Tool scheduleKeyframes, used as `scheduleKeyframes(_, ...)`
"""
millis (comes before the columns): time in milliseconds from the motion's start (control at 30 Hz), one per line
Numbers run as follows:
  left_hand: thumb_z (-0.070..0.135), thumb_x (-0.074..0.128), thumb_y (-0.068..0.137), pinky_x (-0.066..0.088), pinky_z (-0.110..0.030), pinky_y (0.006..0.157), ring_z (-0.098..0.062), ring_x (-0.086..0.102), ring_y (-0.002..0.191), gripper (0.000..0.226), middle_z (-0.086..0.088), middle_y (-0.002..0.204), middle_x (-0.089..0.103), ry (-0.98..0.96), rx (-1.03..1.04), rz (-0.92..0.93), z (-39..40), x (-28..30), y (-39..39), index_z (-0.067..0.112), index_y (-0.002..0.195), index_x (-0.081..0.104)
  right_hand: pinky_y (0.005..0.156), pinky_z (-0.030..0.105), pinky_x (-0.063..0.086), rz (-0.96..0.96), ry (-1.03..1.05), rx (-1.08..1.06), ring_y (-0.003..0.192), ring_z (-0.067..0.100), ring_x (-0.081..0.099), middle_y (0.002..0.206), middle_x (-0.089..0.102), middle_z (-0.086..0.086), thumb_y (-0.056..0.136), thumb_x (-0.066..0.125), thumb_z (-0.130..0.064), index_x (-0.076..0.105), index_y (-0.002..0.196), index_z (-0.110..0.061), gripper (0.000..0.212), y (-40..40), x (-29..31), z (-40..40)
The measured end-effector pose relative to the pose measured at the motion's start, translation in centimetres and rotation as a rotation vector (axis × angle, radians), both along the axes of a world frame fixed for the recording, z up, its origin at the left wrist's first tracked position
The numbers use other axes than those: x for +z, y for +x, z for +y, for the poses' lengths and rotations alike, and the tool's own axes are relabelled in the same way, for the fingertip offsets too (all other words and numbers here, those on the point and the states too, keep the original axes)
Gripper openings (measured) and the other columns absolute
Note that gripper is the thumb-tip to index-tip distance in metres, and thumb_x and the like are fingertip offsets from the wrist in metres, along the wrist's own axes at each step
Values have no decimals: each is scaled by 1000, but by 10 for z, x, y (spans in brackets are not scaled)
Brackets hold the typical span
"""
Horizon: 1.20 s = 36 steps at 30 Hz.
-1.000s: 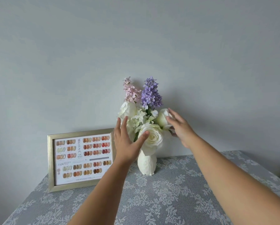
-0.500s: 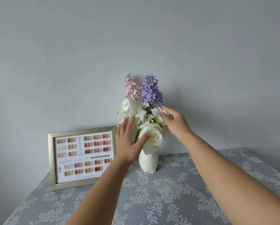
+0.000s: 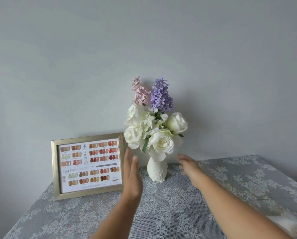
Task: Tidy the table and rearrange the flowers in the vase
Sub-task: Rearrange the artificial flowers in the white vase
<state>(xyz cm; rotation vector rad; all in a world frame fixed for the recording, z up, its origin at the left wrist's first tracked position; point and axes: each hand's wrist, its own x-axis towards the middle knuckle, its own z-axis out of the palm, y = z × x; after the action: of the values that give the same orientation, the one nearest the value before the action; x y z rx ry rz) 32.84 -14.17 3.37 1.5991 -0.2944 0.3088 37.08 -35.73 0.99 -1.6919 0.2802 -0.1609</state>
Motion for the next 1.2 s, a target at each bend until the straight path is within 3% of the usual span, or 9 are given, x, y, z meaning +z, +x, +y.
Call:
scheduleKeyframes(200, 61, 25, 96, 15, -45, 116, -22, 24, 145, 67, -2, 160, 24, -87, -182, 432, -14, -50, 10, 26, 153, 22, 106, 37, 33, 48, -41, 57, 134, 22, 41, 150, 39, -1, 99, 43, -18, 43, 141, -23, 42, 12, -17, 22)
scheduleKeyframes(367, 64, 21, 95, 15, -42, 117, -19, 27, 144, 72, -1, 160, 25, -84, -243, 461, -28, -58, 24, 22, 153, 23, 110, 38, 33, 62, -38, 70, 132, 20, 43, 148, 43, -2, 97, 44, -13, 46, 139, -25, 44, 23, -24, 30)
scheduleKeyframes(567, 63, 22, 97, 21, -35, 111, -19, 27, 143, 64, 0, 157, 30, -76, -229, 430, -32, -63, 30, 27, 149, 31, 82, 21, 40, 22, -15, 35, 106, 7, 48, 141, 51, -2, 93, 51, -14, 50, 136, -29, 45, 21, -33, 41)
scheduleKeyframes(633, 63, 22, 97, 21, -34, 108, -16, 30, 139, 51, 1, 152, 36, -70, -223, 423, -32, -60, 30, 40, 136, 43, 63, 14, 37, 14, -52, 1, 92, 1, 52, 138, 51, -6, 92, 54, -15, 51, 134, -31, 45, 18, -35, 43)
scheduleKeyframes(733, 61, 21, 98, 19, -33, 106, -16, 30, 139, 37, 2, 149, 38, -67, -223, 418, -33, -56, 32, 49, 125, 41, 52, 10, 36, 1, -94, -27, 75, -12, 45, 137, 52, -7, 90, 57, -16, 52, 133, -34, 47, 16, -38, 45)
scheduleKeyframes(833, 57, 19, 100, 20, -33, 104, -17, 32, 138, 46, 1, 150, 38, -60, -223, 404, -33, -54, 37, 40, 139, 36, 62, 14, 48, 8, -114, -33, 77, -13, 45, 142, 49, -6, 89, 57, -16, 48, 136, -33, 51, 13, -38, 49)
scheduleKeyframes(933, 55, 20, 100, 21, -32, 104, -16, 34, 136, 47, 2, 149, 40, -48, -239, 395, -34, -51, 39, 38, 140, 37, 67, 13, 46, 6, -129, -48, 76, -13, 44, 142, 48, -5, 88, 56, -15, 45, 138, -34, 55, 11, -37, 53)
scheduleKeyframes(1000, 55, 20, 101, 21, -32, 105, -17, 32, 139, 52, 3, 150, 40, -49, -245, 399, -33, -52, 40, 34, 145, 35, 79, 22, 47, 7, -113, -51, 87, -13, 41, 139, 51, -5, 87, 55, -13, 45, 138, -35, 56, 10, -35, 56)
scheduleKeyframes(1200, 62, 26, 96, 20, -35, 108, -14, 26, 143, 59, 8, 156, 29, 49, -235, 364, -23, -52, 32, 35, 148, 31, 76, 19, 43, 18, -68, -17, 99, 2, 54, 129, 48, -15, 90, 57, -18, 48, 134, -37, 49, -2, -29, 54)
